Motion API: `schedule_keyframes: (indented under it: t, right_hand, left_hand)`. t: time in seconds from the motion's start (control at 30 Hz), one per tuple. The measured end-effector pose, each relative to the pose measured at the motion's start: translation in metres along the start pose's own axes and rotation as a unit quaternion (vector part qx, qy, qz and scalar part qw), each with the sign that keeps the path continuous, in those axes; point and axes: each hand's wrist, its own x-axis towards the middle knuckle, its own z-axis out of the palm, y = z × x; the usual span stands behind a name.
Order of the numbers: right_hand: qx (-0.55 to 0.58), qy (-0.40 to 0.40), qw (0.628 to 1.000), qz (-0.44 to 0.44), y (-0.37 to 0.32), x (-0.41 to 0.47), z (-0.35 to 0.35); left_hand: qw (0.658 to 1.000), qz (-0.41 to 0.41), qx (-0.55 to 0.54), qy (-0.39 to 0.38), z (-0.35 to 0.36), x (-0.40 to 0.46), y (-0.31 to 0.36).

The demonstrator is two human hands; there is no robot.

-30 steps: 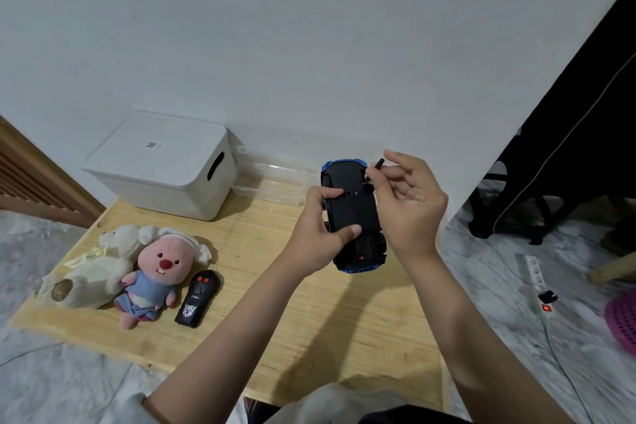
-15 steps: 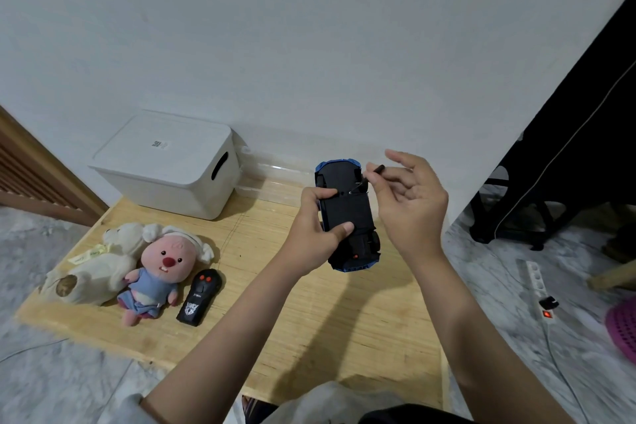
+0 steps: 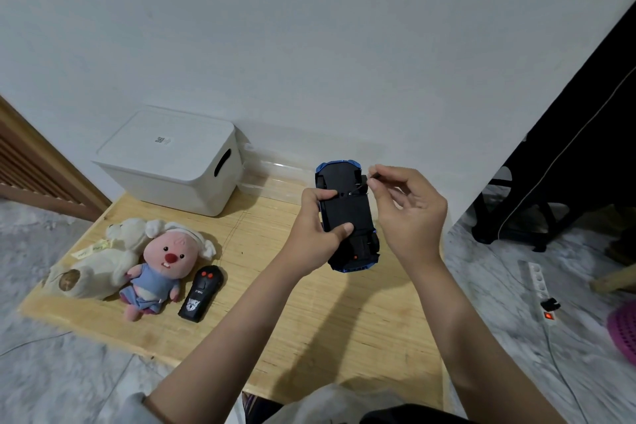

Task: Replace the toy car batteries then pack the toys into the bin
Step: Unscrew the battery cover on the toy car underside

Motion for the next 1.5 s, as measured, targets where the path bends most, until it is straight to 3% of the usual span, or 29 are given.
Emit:
schedule_keyframes:
  t: [0.23, 0.47, 0.8, 0.97, 1.23, 1.5]
  right_hand:
    - [-0.021, 0.0, 0.999, -0.036, 0.002, -0.002, 0.002]
    - [0.016, 0.012, 1.0, 0.014, 0.001, 0.0, 0.004]
    - [-0.024, -0.001, 0.999, -0.028, 0.009, -0.001, 0.003]
    - [0.002, 0.009, 1.0, 0.012, 0.01, -0.001, 0.005]
    - [-0.013, 0.002, 1.0, -0.028, 0.011, -0.001, 0.004]
    - [0.001, 0.008, 1.0, 0.01, 0.008, -0.004, 0.006]
  left_hand:
    - [1.0, -0.014, -0.013, 0.006, 0.002, 0.0, -0.001]
    - [1.0, -0.019, 0.002, 0.004, 0.0, 0.002, -0.004]
    - [1.0, -0.021, 0.008, 0.003, 0.0, 0.005, -0.01]
    - [1.0, -0.02, -0.002, 0.008, 0.001, 0.005, -0.009]
    - [1.0, -0.021, -0.008, 0.004, 0.001, 0.004, -0.007]
    - [1.0, -0.024, -0.014, 0.004, -0.001, 0.001, -0.008]
